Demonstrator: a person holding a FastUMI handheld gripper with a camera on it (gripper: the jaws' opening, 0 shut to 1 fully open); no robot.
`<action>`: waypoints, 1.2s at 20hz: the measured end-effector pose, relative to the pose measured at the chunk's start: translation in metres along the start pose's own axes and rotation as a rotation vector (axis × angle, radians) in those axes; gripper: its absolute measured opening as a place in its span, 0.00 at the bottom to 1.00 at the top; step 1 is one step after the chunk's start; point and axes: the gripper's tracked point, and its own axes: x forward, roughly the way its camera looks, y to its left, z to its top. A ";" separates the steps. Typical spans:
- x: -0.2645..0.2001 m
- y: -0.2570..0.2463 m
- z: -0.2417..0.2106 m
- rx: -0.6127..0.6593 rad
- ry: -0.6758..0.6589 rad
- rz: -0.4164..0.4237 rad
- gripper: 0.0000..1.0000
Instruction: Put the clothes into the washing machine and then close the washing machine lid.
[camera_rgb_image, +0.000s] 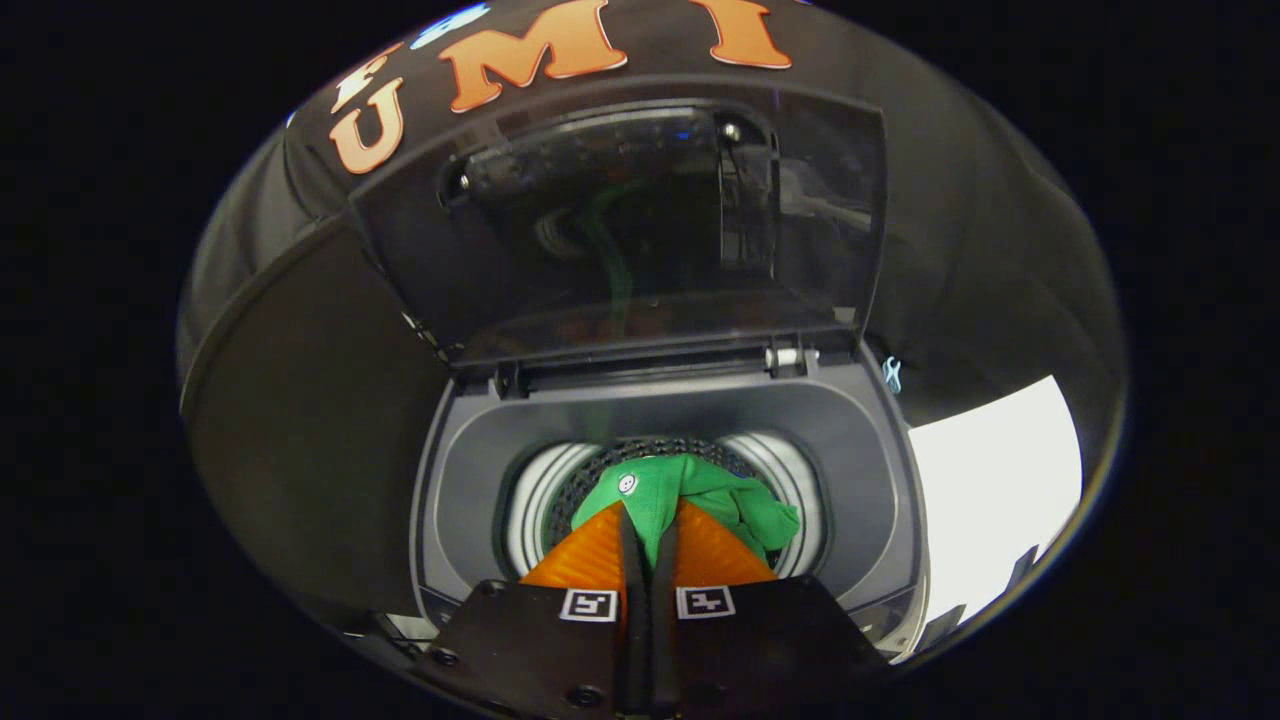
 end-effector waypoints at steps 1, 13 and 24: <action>0.007 -0.001 -0.007 0.004 0.011 -0.005 0.08; 0.034 -0.011 -0.054 0.068 0.089 -0.055 0.28; -0.045 -0.030 0.014 0.037 -0.062 -0.119 0.94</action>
